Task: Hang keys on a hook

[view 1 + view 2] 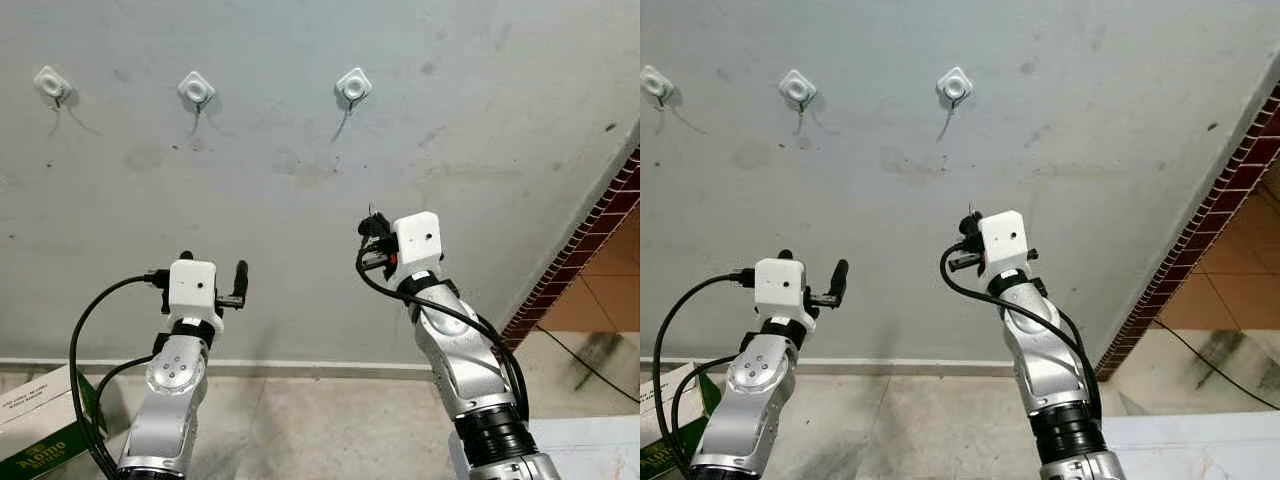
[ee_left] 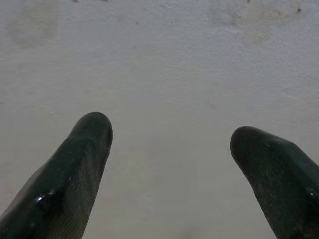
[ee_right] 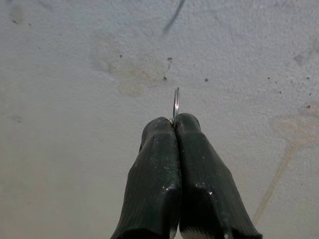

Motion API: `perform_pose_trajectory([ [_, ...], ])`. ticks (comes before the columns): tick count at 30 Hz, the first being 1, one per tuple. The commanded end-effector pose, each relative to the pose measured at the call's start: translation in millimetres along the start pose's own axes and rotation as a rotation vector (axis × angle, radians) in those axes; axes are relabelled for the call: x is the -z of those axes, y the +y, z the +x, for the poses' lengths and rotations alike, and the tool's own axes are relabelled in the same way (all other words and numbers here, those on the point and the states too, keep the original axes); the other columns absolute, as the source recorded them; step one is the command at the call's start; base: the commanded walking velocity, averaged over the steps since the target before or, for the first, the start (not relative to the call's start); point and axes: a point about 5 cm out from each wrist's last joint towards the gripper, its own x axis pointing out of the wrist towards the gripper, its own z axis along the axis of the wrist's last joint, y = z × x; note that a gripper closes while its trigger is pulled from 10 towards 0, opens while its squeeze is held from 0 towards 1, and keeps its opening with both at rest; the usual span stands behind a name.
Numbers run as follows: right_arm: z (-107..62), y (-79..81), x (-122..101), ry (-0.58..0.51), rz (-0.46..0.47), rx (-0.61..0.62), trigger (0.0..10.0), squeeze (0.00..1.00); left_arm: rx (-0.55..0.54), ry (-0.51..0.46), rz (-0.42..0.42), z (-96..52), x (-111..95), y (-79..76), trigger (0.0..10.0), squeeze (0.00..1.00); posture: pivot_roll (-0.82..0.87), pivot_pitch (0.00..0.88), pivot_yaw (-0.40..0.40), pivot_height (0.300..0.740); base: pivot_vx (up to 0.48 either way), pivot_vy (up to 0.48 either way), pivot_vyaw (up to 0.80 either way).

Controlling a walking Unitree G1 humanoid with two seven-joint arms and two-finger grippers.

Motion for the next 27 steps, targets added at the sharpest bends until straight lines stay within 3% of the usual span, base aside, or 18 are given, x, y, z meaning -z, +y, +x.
perform_pose_trajectory([
  [1,1.5,-0.3,-7.5,-0.031,0.003,0.005,10.0,0.0,0.0,-0.015,-0.001,-0.5,-3.2,0.2,10.0,0.0,0.08,0.0,0.009,0.74,0.251,0.0,0.0],
  [16,-2.1,-2.3,-7.4,-0.029,-0.001,0.007,10.0,0.0,0.008,-0.014,-0.004,-1.2,-3.0,0.2,10.0,0.0,0.07,0.0,0.009,0.74,0.287,0.0,0.0],
  [27,-40.4,-15.2,-4.3,-0.01,-0.028,0.019,10.0,0.0,0.011,0.031,0.007,-26.3,6.4,7.3,10.0,0.0,0.07,0.0,0.006,0.74,0.29,0.0,0.0],
])
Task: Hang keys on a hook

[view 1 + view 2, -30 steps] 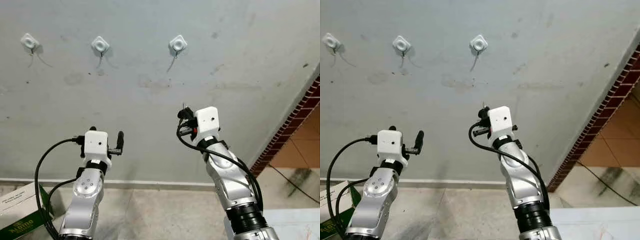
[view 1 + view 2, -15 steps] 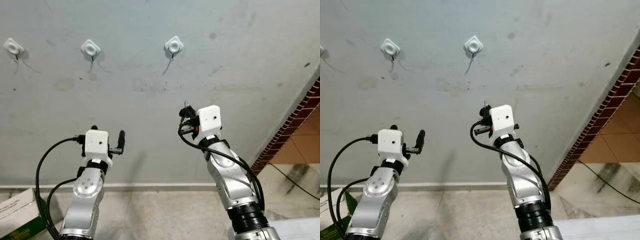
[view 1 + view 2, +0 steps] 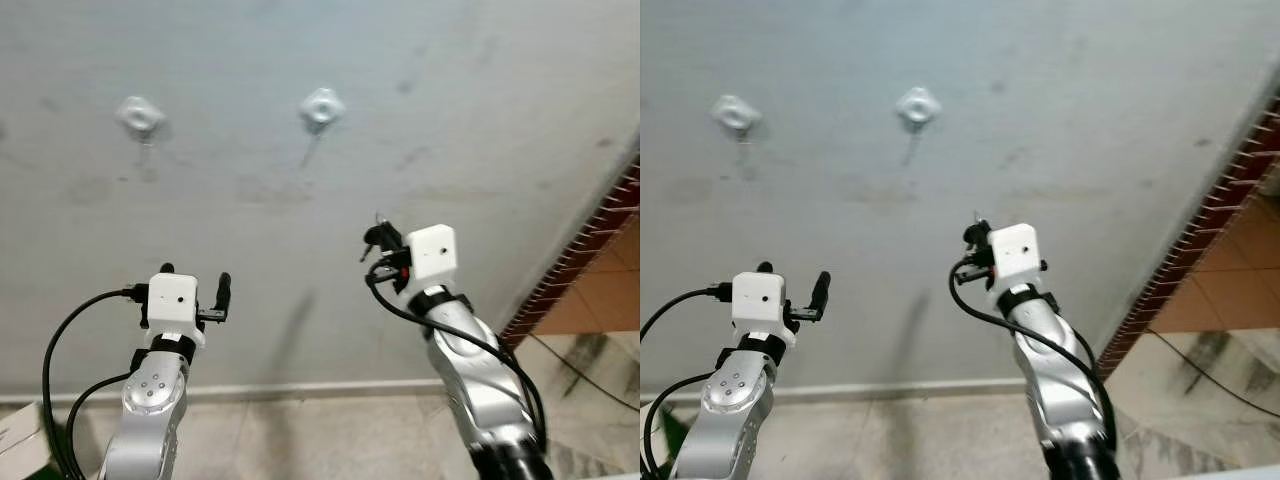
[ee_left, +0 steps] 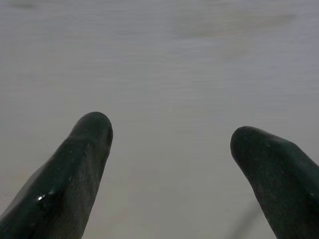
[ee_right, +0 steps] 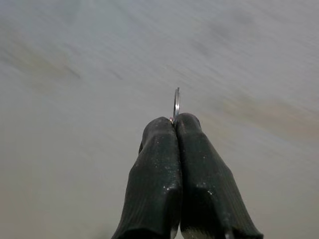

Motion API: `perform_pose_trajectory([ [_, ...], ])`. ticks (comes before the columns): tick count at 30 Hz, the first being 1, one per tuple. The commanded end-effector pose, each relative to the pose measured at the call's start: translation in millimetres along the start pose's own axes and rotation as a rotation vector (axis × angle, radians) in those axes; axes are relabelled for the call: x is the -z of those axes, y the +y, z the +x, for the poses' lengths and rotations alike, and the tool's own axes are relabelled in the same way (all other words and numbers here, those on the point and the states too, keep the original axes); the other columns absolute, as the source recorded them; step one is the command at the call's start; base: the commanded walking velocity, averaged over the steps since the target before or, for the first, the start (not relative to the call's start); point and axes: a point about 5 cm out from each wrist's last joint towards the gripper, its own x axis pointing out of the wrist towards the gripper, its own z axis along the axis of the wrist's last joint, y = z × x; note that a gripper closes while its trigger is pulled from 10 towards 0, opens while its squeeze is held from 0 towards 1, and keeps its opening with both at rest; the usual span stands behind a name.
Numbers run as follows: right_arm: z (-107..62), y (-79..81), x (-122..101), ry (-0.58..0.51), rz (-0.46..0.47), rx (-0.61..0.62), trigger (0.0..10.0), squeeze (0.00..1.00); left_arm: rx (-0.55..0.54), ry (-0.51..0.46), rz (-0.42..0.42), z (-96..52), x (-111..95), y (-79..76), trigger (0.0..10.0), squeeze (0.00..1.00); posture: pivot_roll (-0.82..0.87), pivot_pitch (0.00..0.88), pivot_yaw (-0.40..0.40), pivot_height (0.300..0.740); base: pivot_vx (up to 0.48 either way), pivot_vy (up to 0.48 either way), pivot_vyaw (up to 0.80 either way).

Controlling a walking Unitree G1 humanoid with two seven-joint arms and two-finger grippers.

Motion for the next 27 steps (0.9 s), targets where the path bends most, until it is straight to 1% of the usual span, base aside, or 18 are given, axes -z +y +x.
perform_pose_trajectory([
  [1,0.5,8.4,-14.4,-0.052,0.011,-0.033,10.0,0.0,-0.025,0.001,0.018,-3.9,-2.4,11.3,10.0,0.0,0.07,0.0,0.006,0.74,0.289,0.0,0.0],
  [2,-8.8,7.8,-13.1,-0.041,0.005,-0.033,10.0,0.0,-0.023,0.0,0.017,-8.2,-3.7,11.1,10.0,0.0,0.07,0.0,0.004,0.74,0.274,0.0,0.0],
  [3,-8.8,7.8,-13.1,-0.041,0.005,-0.033,10.0,0.0,-0.023,0.0,0.017,-8.2,-3.7,11.1,10.0,0.0,0.07,0.0,0.004,0.74,0.274,0.0,0.0],
  [5,-23.9,9.2,-8.1,-0.017,-0.011,-0.052,10.0,0.0,-0.025,0.007,0.014,-15.5,-4.0,11.6,10.0,0.0,0.07,0.0,0.004,0.74,0.262,0.0,0.0],
  [10,-32.9,11.5,-2.8,0.016,-0.005,-0.063,10.0,0.0,-0.036,0.03,0.02,-22.1,-1.4,14.2,10.0,0.0,0.08,0.0,0.003,0.74,0.204,0.0,0.0],
  [12,-33.6,12.3,-2.2,0.021,-0.005,-0.067,10.0,0.0,-0.046,0.044,0.02,-23.6,0.2,15.3,10.0,0.0,0.08,0.0,0.003,0.74,0.0,0.0,0.0],
  [14,-31.7,13.2,-1.8,0.026,-0.003,-0.068,10.0,0.0,-0.073,0.048,0.043,-27.0,0.8,18.0,10.0,0.0,0.08,0.0,0.002,0.74,0.0,0.0,0.0],
  [19,-29.2,15.1,-3.4,0.031,0.002,-0.073,10.0,0.0,-0.09,0.073,0.029,-30.5,3.0,19.7,10.0,0.0,0.09,0.0,0.0,0.74,0.0,0.0,0.0],
  [27,-28.8,19.2,-3.6,0.04,0.006,-0.089,10.0,0.0,-0.076,0.088,0.009,-30.6,1.8,16.0,10.0,0.0,0.09,0.0,0.001,0.74,0.0,0.419,0.0],
])
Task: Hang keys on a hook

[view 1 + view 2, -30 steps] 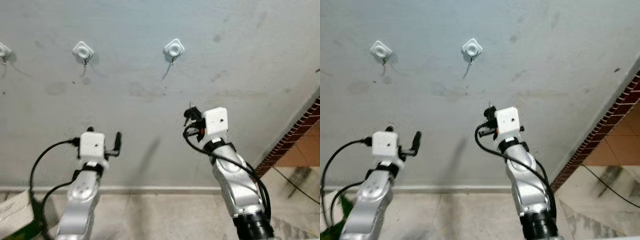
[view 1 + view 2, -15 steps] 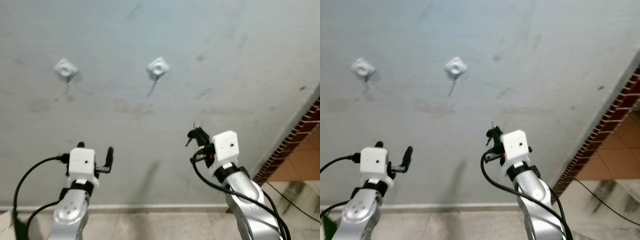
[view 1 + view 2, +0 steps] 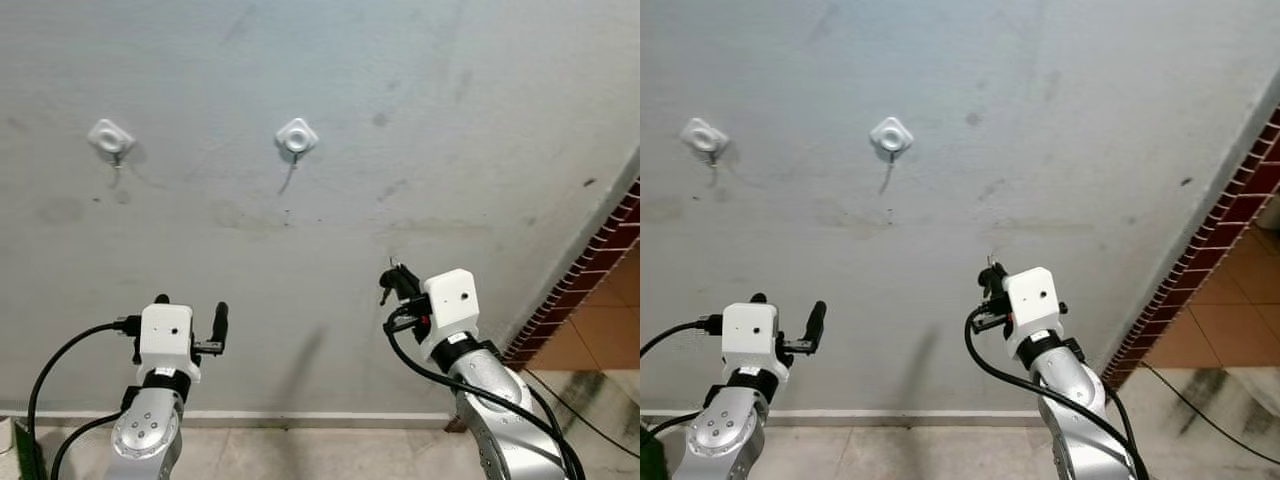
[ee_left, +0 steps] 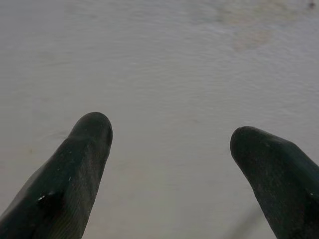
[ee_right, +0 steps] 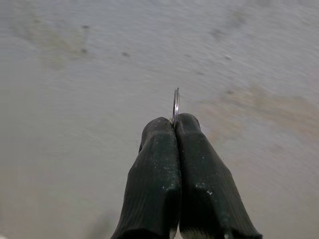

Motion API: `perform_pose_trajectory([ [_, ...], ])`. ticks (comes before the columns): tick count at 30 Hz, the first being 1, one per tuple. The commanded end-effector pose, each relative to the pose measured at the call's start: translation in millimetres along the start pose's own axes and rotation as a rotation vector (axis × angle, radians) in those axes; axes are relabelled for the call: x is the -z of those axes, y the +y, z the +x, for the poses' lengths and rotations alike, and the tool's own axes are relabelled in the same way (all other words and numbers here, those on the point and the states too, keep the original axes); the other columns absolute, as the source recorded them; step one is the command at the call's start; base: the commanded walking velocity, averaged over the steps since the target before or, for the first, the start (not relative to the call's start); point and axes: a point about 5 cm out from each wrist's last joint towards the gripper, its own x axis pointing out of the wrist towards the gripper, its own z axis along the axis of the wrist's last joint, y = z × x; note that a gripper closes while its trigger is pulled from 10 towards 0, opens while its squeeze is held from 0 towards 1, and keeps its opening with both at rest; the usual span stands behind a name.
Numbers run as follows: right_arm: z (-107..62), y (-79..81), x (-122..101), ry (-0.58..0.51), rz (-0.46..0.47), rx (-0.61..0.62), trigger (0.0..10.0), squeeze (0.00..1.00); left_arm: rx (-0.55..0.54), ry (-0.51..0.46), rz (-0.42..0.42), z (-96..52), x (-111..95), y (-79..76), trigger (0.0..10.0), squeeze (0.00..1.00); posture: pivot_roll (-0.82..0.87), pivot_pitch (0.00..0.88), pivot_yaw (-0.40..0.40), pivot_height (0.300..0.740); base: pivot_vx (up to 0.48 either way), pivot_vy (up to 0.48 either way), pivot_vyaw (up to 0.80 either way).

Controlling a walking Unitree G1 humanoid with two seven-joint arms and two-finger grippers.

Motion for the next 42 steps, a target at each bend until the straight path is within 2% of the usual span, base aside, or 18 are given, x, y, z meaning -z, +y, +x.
perform_pose_trajectory([
  [1,3.0,3.7,-9.3,-0.031,0.004,-0.013,10.0,0.0,-0.002,0.009,0.004,0.3,-1.6,2.5,10.0,0.0,0.09,0.0,0.001,0.74,0.0,0.458,0.0],
  [18,6.6,4.9,-12.1,-0.036,0.003,-0.012,10.0,0.0,-0.003,0.014,0.014,8.8,-4.2,-0.2,10.0,0.0,0.08,0.0,0.001,0.74,0.0,0.446,0.0],
  [22,7.9,3.8,-13.5,-0.04,0.0,-0.011,10.0,0.0,0.003,-0.011,0.032,11.9,-6.7,0.7,10.0,0.0,0.08,0.0,-0.001,0.74,0.0,0.0,0.0],
  [26,10.4,2.4,-16.0,-0.047,-0.006,-0.008,10.0,0.0,0.011,-0.044,0.013,15.5,-12.5,2.8,10.0,0.0,0.08,0.0,0.0,0.74,0.0,0.0,0.0],
  [42,12.9,-1.5,-20.3,-0.064,-0.019,0.022,10.0,0.0,0.052,-0.056,-0.015,20.3,-13.2,-1.9,10.0,0.0,0.07,0.0,-0.002,0.74,0.0,0.0,0.0],
])
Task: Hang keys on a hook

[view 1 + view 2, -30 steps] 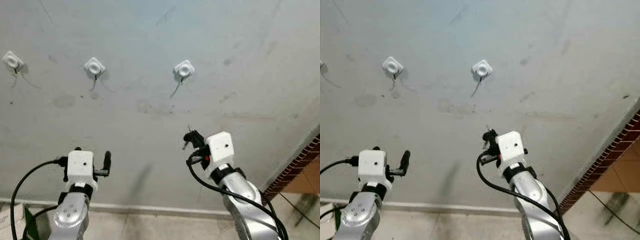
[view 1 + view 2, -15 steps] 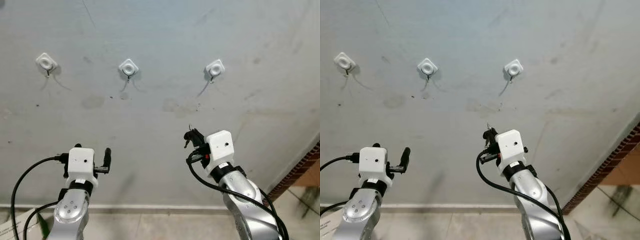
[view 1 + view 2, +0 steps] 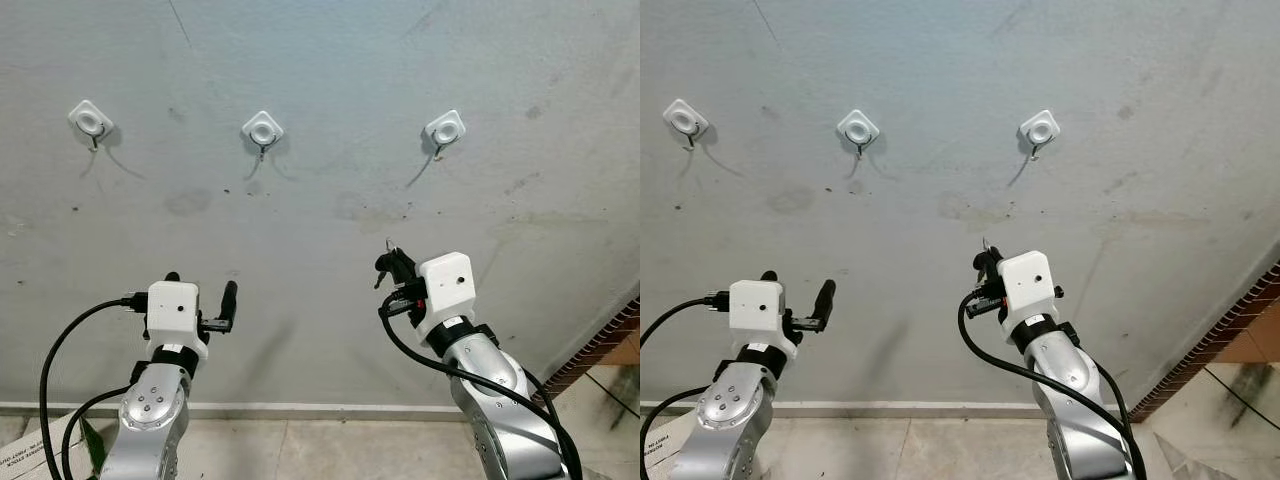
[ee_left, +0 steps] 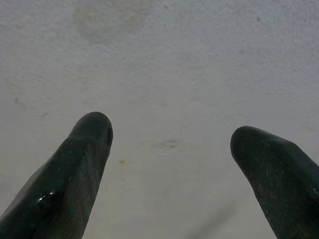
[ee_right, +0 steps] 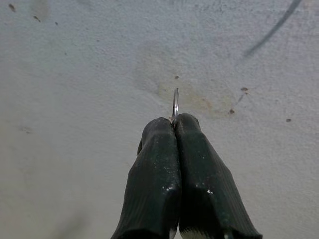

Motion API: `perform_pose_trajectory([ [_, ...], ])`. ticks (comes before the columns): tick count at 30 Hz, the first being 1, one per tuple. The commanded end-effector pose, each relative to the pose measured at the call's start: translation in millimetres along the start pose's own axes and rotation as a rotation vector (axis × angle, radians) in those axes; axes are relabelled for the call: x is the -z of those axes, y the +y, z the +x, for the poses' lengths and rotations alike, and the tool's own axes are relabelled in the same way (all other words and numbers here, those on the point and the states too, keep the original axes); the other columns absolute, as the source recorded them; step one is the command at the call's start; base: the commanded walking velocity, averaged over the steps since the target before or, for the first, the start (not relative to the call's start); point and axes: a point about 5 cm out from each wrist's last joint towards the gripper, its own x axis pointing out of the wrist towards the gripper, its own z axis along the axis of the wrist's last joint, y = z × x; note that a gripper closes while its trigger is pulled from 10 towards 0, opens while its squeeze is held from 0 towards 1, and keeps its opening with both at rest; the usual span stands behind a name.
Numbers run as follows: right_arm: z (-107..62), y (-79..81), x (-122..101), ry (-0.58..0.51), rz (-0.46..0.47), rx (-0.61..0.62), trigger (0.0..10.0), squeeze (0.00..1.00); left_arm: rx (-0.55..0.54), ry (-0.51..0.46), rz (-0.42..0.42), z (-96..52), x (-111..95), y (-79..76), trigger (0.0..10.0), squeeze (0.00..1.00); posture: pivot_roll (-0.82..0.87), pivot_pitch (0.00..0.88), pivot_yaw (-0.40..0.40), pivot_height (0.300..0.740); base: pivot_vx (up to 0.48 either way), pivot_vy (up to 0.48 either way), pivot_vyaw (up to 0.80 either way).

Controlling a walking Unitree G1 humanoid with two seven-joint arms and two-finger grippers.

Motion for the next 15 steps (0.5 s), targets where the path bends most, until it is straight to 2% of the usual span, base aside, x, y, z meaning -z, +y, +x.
perform_pose_trajectory([
  [1,1.3,-4.7,-1.9,-0.007,-0.011,0.021,10.0,0.0,0.015,0.004,0.005,1.4,1.5,-1.2,10.0,0.0,0.07,0.0,-0.002,0.74,0.0,0.0,0.0],
  [7,5.2,-15.0,-6.1,-0.025,-0.03,0.085,10.0,0.0,0.032,0.022,0.001,3.7,4.8,-5.5,10.0,0.0,0.06,0.0,0.001,0.74,0.0,0.0,0.0],
  [15,28.9,-27.1,-24.6,-0.094,-0.027,0.143,10.0,0.0,0.126,0.001,0.022,9.7,0.3,-19.1,10.0,0.0,0.07,0.0,0.013,0.74,0.0,0.0,0.0],
])
